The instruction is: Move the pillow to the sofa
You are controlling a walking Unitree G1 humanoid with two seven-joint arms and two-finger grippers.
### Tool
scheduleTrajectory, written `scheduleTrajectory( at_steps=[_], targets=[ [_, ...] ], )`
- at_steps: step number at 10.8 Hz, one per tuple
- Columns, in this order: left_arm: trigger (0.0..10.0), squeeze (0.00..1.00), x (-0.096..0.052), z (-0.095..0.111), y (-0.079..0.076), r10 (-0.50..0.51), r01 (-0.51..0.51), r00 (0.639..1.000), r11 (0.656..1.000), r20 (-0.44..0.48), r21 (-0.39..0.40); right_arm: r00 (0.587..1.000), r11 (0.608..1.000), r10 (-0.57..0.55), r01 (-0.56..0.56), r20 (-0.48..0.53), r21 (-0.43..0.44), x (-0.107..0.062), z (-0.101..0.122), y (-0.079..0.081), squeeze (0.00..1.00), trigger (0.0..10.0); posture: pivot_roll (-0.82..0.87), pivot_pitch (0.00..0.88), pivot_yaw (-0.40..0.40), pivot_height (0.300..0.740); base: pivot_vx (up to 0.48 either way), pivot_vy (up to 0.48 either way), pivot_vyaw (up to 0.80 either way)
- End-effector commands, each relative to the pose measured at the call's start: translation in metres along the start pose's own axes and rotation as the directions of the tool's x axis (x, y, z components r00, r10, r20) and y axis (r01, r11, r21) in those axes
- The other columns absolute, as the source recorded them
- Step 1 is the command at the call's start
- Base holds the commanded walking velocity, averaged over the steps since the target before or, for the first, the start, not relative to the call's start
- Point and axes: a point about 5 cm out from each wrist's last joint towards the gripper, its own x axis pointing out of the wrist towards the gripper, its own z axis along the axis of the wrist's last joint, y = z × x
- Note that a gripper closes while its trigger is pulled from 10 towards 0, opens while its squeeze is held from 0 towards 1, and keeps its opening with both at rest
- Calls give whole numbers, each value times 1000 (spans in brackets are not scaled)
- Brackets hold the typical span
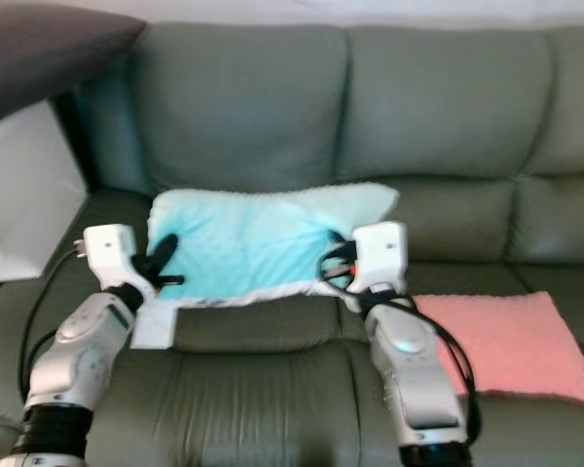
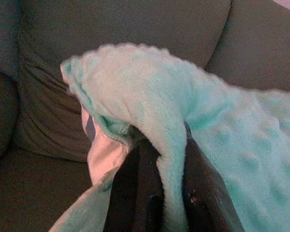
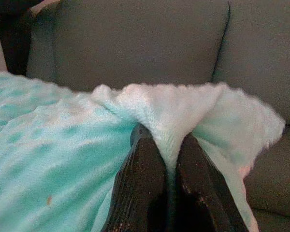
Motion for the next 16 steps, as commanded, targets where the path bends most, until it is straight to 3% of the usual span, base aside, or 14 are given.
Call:
scheduleTrajectory(
  at_steps=[1,5,9,13,16],
  targets=[
    [10000,0,1,2,-2,-3,3,1000,1000,2,10,999,1000,4,-4,32,-10,0,7,-1,0,10000,-221,28,14,740,0,0,0],
    [10000,0,1,0,-6,-46,46,999,999,-29,-9,999,1000,3,-3,37,-9,0,8,-1,0,10000,-222,24,15,740,0,224,0],
    [10000,0,1,2,-6,-54,56,998,997,-31,58,999,1000,1,-1,39,-5,1,8,0,0,10000,-219,22,23,740,0,480,0],
    [10000,0,-1,-3,-12,-35,37,999,990,-22,138,999,1000,-4,4,33,0,-1,5,1,0,10000,-213,32,25,740,0,0,0],
    [10000,0,-2,-9,-21,-46,48,999,989,-21,142,1000,1000,-7,7,29,-2,-3,4,0,0,10000,-216,37,22,740,0,0,0]
  ],
)
